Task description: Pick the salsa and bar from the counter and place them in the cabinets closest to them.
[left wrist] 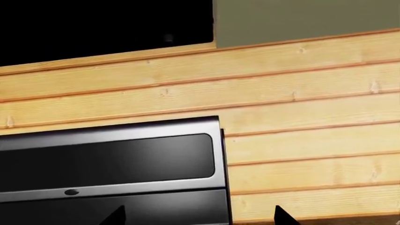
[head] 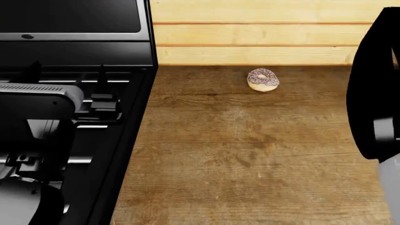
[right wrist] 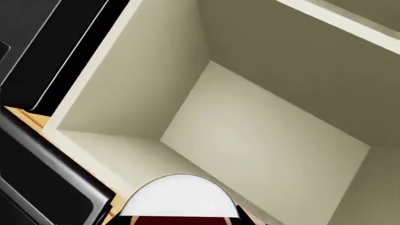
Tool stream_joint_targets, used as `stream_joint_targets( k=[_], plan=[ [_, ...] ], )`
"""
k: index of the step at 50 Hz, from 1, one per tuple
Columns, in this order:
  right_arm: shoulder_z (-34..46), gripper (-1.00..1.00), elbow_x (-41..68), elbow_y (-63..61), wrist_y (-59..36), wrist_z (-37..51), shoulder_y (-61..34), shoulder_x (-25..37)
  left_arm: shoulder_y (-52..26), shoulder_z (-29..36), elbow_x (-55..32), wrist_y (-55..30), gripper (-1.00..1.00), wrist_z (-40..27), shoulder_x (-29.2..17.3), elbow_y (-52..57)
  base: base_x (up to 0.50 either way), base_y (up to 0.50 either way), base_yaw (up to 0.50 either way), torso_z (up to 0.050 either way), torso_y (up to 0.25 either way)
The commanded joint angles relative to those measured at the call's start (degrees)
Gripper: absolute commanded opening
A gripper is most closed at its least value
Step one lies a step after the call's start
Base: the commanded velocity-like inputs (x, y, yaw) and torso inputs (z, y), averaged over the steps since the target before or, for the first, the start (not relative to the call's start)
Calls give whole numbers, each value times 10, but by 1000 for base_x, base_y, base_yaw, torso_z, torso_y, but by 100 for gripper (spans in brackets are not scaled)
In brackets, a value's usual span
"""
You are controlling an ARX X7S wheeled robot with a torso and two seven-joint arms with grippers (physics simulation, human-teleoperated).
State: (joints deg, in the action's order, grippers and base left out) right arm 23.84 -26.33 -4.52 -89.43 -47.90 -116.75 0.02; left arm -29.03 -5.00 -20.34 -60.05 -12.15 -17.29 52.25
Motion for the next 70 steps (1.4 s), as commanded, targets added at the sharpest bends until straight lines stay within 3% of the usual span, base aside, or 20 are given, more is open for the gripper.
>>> stream_joint_targets(
  k=[1,14,20,33,42,55,70],
  plan=[
    [-47,-100,210,112,59,222,-49,4,3,-11,-10,-2,100,-1,0,7,0,0,0,0,0],
    [-79,-100,298,457,290,328,-131,3,-1,-9,-18,-4,100,-4,0,10,0,0,0,0,0],
    [-47,-100,360,665,433,361,-182,0,-4,2,-18,-6,100,-7,0,8,0,0,0,0,0],
    [-81,-100,332,733,469,383,-182,0,-3,10,-19,1,100,-11,-3,2,0,0,0,0,1],
    [-92,-100,370,749,433,445,-182,0,3,13,-19,6,100,-12,-8,-1,0,0,0,0,0],
    [17,-100,466,795,432,465,-173,0,18,12,-21,15,100,-12,-14,-3,0,0,0,0,0],
    [-59,-100,401,795,427,474,-149,0,17,20,-23,13,100,-18,-17,-5,1,0,-1,0,0]
  ],
)
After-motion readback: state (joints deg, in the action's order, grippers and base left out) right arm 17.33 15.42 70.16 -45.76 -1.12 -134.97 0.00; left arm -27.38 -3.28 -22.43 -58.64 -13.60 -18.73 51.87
